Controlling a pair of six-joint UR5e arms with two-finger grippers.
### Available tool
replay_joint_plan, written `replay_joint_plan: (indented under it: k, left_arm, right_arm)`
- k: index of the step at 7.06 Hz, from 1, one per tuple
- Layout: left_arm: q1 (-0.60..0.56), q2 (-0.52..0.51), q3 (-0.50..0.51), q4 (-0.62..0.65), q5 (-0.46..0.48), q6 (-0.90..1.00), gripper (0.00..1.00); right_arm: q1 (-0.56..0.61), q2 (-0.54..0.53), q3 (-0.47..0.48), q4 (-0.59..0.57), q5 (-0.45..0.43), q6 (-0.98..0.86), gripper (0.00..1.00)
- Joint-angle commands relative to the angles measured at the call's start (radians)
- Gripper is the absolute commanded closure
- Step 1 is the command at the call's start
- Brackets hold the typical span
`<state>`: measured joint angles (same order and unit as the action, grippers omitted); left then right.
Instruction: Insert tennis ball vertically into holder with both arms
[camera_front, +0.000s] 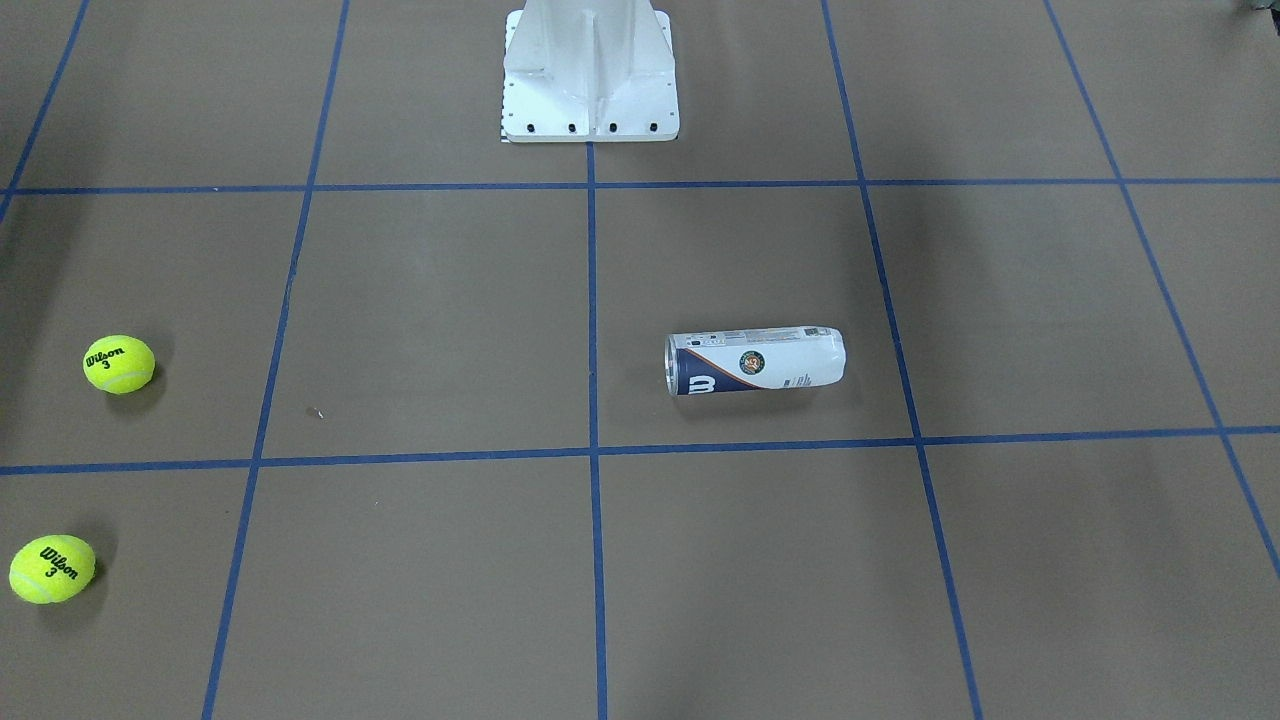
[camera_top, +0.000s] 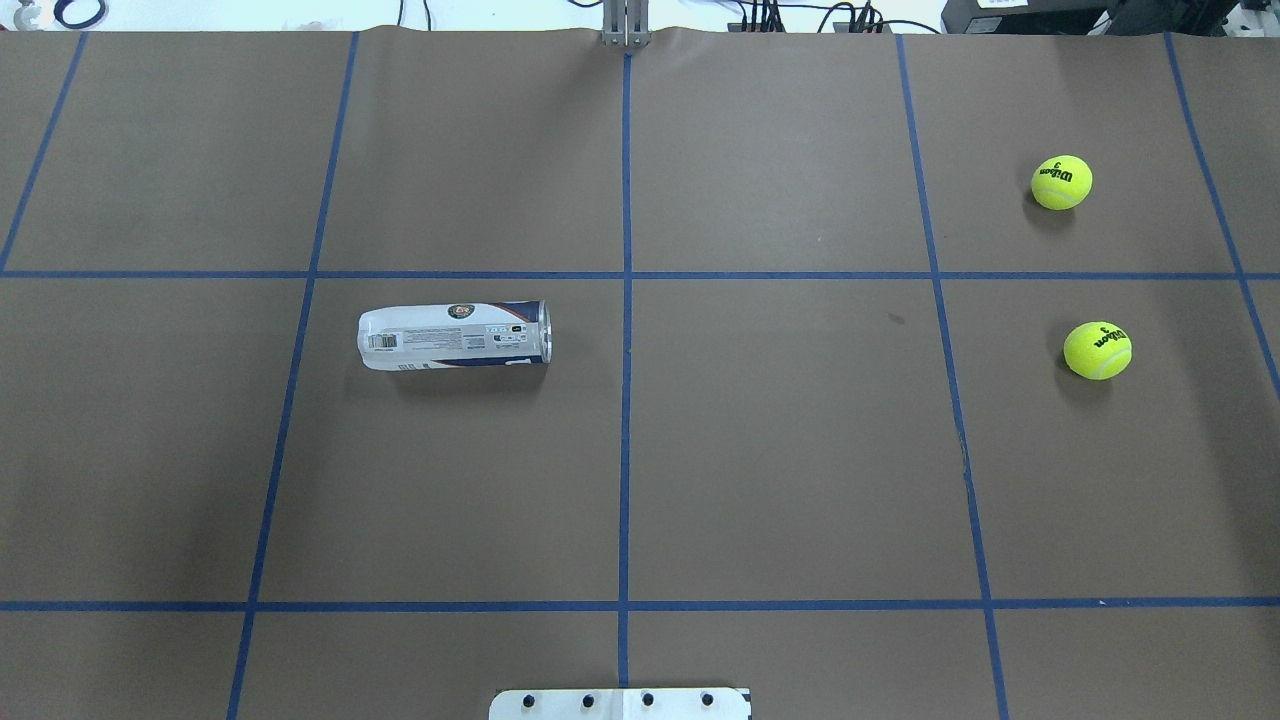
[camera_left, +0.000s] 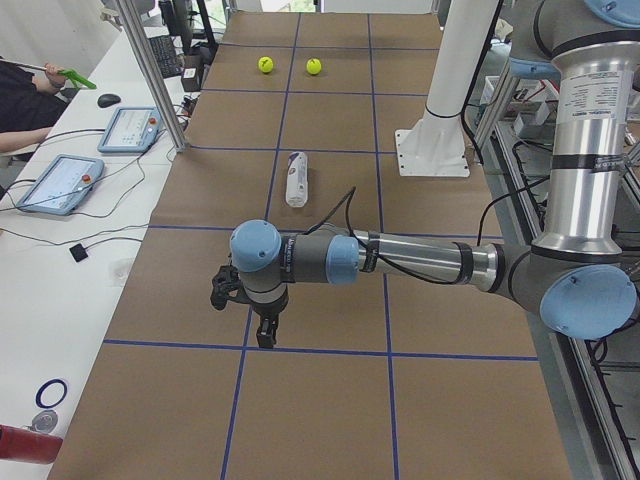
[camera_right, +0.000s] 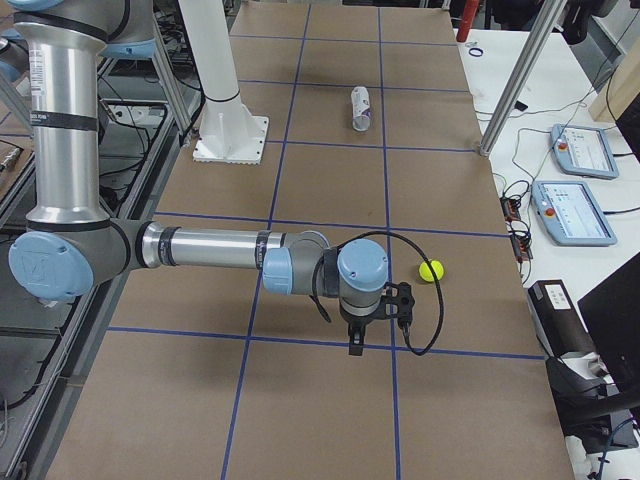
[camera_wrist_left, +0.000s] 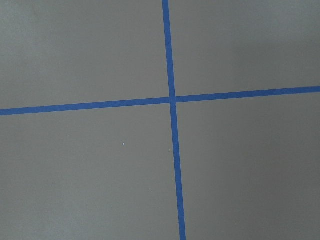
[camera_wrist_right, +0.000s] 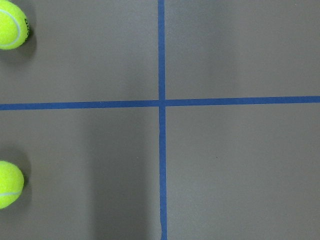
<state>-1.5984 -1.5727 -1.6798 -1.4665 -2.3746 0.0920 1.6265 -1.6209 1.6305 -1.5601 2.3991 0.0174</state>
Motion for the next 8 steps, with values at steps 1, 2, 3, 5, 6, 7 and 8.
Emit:
replay_joint_plan:
  k: [1,2,3,5,6,7,8]
  left_arm:
    - [0.000,0.002,0.000,0.000,0.000,0.000,0.00]
    - [0.000,-0.001,0.000,-0.002,-0.002,0.002,0.00]
    - [0.000,0.000,-0.006,-0.005,-0.005,0.008,0.00]
    - [-0.002,-0.010,-0.020,-0.084,-0.005,0.011,0.00]
    - [0.000,-0.010,-0.049,-0.172,-0.005,0.000,0.00]
    - [0.011,-0.012,-0.052,-0.216,-0.006,0.005,0.00]
    - [0.041,-0.016,-0.054,-0.247,-0.006,0.000,0.00]
  right_arm:
    - [0.001,-0.001,-0.001,0.000,0.000,-0.001,0.01]
    - [0.001,0.001,0.000,0.002,0.000,-0.001,0.01]
    - [0.001,0.007,-0.003,0.003,0.002,-0.001,0.01]
    - [0.001,0.007,-0.001,0.003,0.003,-0.001,0.01]
    - [0.001,0.010,-0.003,0.005,0.003,0.001,0.01]
    - [0.001,0.012,0.000,0.005,0.005,0.001,0.01]
    - [0.001,0.013,0.000,0.006,0.014,0.001,0.01]
